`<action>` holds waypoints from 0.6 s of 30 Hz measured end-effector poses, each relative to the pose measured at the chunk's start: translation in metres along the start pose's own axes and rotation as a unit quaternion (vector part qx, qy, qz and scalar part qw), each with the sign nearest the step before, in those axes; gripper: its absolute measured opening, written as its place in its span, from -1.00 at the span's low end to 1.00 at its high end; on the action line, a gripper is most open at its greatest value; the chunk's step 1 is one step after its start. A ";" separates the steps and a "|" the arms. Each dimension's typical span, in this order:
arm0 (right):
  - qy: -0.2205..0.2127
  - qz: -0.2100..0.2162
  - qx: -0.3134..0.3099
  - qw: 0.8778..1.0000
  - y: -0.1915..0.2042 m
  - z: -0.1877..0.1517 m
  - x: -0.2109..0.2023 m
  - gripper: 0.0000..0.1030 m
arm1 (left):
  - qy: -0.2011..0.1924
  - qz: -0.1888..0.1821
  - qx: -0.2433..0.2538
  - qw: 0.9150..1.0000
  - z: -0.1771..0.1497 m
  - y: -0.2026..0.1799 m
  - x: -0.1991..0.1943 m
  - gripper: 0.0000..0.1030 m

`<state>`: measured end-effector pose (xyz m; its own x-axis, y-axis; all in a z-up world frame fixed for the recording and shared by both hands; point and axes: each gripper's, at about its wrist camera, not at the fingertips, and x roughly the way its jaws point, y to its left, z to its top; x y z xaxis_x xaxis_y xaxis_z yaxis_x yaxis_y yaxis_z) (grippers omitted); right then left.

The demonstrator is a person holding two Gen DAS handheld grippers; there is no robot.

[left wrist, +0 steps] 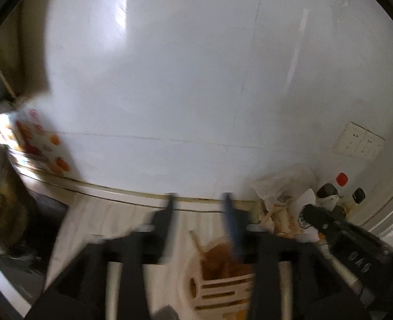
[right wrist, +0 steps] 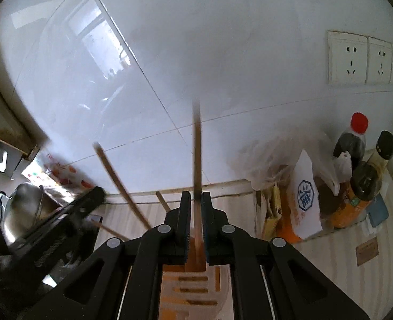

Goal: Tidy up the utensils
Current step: 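Drop the left tool's chopstick into the holder and open while the right tool releases its chopstick, then move both open tools back down to the remaining chopsticks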

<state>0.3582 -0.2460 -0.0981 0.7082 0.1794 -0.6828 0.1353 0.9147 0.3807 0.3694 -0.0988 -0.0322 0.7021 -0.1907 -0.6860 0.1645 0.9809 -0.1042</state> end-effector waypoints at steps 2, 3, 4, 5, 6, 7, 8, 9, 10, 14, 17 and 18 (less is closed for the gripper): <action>-0.011 0.000 0.005 1.000 -0.002 0.000 -0.015 -0.26 | -0.018 0.009 -0.014 1.000 0.000 0.011 -0.018 0.56; -0.013 -0.002 0.007 1.000 -0.004 0.000 -0.021 -0.17 | -0.024 0.012 -0.018 0.999 -0.001 0.015 -0.028 0.58; -0.016 -0.003 0.009 1.000 -0.005 0.001 -0.026 -0.10 | -0.022 0.015 -0.019 0.999 -0.001 0.018 -0.033 0.66; -0.020 -0.002 0.011 1.000 -0.006 0.001 -0.034 -0.07 | -0.018 0.018 -0.020 0.999 -0.004 0.020 -0.038 0.82; -0.023 -0.002 0.012 1.000 -0.007 0.000 -0.043 -0.01 | -0.013 0.019 -0.020 1.000 -0.006 0.022 -0.043 0.93; -0.025 -0.006 0.014 1.000 -0.009 -0.002 -0.051 0.07 | -0.008 0.023 -0.019 1.000 -0.011 0.025 -0.048 1.00; -0.027 -0.008 0.016 0.999 -0.009 -0.002 -0.057 0.12 | -0.004 0.030 -0.019 0.999 -0.015 0.026 -0.052 1.00; -0.030 -0.010 0.019 0.999 -0.012 -0.005 -0.065 0.26 | 0.001 0.036 -0.018 0.999 -0.021 0.028 -0.055 1.00; -0.033 -0.013 0.022 0.999 -0.014 -0.009 -0.072 0.36 | 0.004 0.040 -0.015 0.999 -0.025 0.029 -0.057 1.00; -0.039 -0.027 0.028 0.998 -0.024 -0.031 -0.091 0.76 | 0.023 0.059 -0.006 0.998 -0.051 0.033 -0.057 1.00; -0.025 -0.047 0.028 0.998 -0.029 -0.049 -0.093 0.76 | 0.050 0.070 0.004 0.996 -0.080 0.034 -0.047 1.00; -0.012 -0.053 0.028 0.998 -0.032 -0.059 -0.090 0.76 | 0.066 0.080 0.010 0.995 -0.092 0.034 -0.041 1.00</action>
<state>0.2494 -0.2702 -0.0854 0.7037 0.0739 -0.7066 0.2476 0.9067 0.3414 0.2830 -0.0543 -0.0736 0.6236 -0.0240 -0.7814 0.0729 0.9970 0.0276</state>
